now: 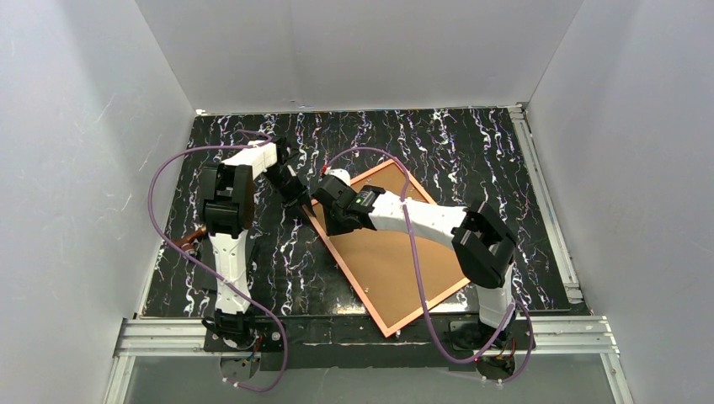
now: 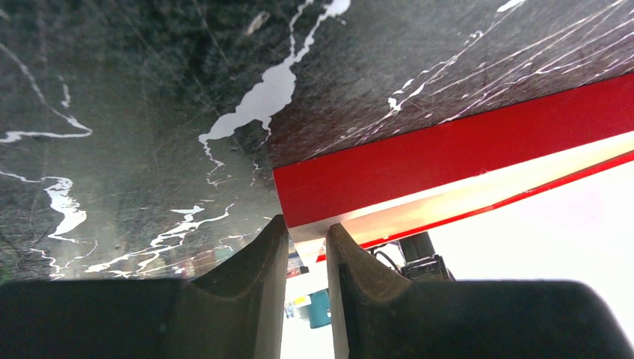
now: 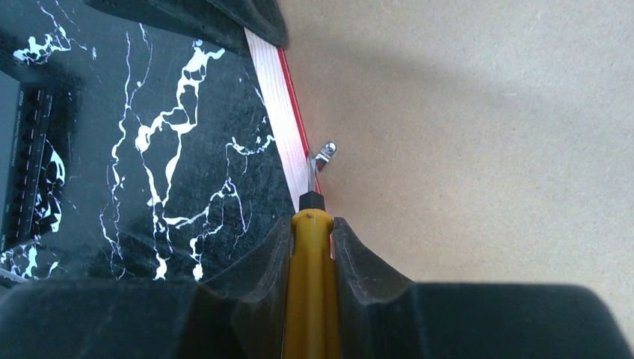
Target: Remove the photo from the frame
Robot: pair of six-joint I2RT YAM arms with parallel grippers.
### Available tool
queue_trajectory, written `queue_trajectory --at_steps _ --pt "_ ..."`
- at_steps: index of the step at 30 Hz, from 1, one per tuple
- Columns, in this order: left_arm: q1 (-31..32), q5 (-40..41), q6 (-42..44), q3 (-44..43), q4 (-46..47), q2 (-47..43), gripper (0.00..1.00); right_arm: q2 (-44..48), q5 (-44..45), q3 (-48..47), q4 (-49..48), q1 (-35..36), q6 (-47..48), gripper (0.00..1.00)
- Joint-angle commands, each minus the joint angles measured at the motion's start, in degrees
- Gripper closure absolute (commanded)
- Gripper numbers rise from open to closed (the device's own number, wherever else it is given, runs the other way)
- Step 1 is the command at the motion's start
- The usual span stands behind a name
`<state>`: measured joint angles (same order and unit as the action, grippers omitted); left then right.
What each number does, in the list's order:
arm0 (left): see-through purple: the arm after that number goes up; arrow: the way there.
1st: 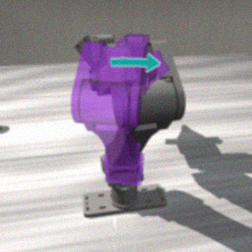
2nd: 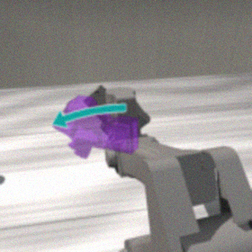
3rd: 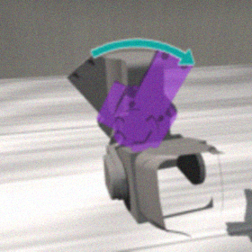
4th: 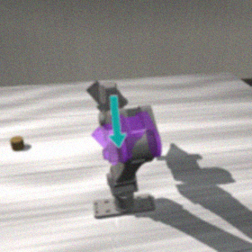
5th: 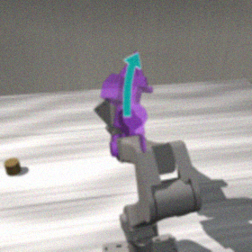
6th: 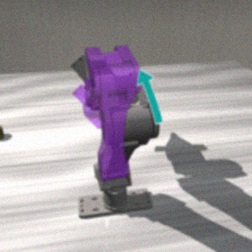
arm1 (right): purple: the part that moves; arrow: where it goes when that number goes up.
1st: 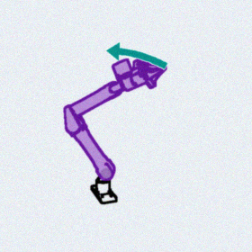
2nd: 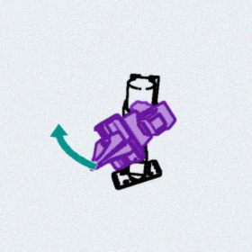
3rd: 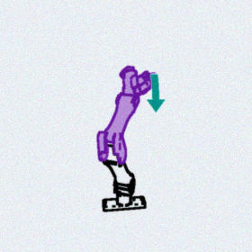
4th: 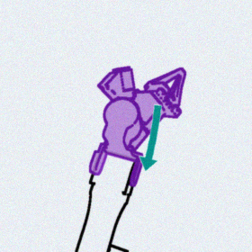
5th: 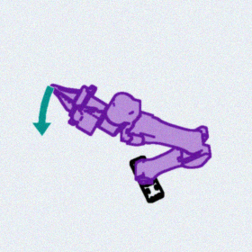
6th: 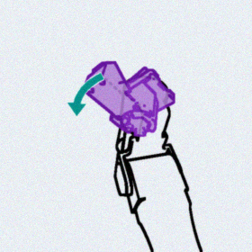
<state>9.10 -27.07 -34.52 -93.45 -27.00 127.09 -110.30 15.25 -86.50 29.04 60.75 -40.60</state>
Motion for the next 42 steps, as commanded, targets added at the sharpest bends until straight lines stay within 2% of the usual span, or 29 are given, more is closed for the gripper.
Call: queue_trajectory --at_steps 1,14,24,27,30,33,36,39,42 --pt "-0.13 0.51 -0.28 0.02 -4.68 1.96 1.00 -0.33 -0.60 -0.07 9.94 0.51 -1.62 0.99" --pt "-0.31 0.88 -0.07 -0.08 -4.88 2.15 1.00 2.60 2.40 3.54 13.36 0.43 -4.53 0.99" --pt "-0.51 0.88 -0.02 -0.30 -5.08 1.98 1.00 5.75 1.20 4.96 14.20 -0.38 -5.46 0.99" --pt "-0.69 0.79 -0.13 -0.30 -5.08 1.98 1.00 7.70 1.10 5.16 14.58 -0.37 -4.99 0.99" --pt "-0.75 0.40 -0.48 -0.18 -4.93 1.82 1.00 14.77 -1.44 8.54 9.07 0.34 -3.14 0.99" --pt "-0.91 0.62 -0.61 0.35 -4.26 0.69 0.77 24.53 -2.39 15.04 3.37 0.29 -3.09 0.99" --pt "-1.36 -0.76 -0.70 1.06 -2.93 -1.44 0.56 29.47 -2.67 21.36 1.84 -1.01 -2.81 0.99" --pt "-1.37 -0.36 -0.05 2.15 -2.35 -4.91 0.43 33.00 -5.00 26.94 0.38 -2.65 -4.12 0.99" --pt "-1.37 -1.17 -0.30 5.89 -1.15 -9.77 0.36 37.46 -6.72 32.16 -2.32 -2.74 -5.82 0.99"
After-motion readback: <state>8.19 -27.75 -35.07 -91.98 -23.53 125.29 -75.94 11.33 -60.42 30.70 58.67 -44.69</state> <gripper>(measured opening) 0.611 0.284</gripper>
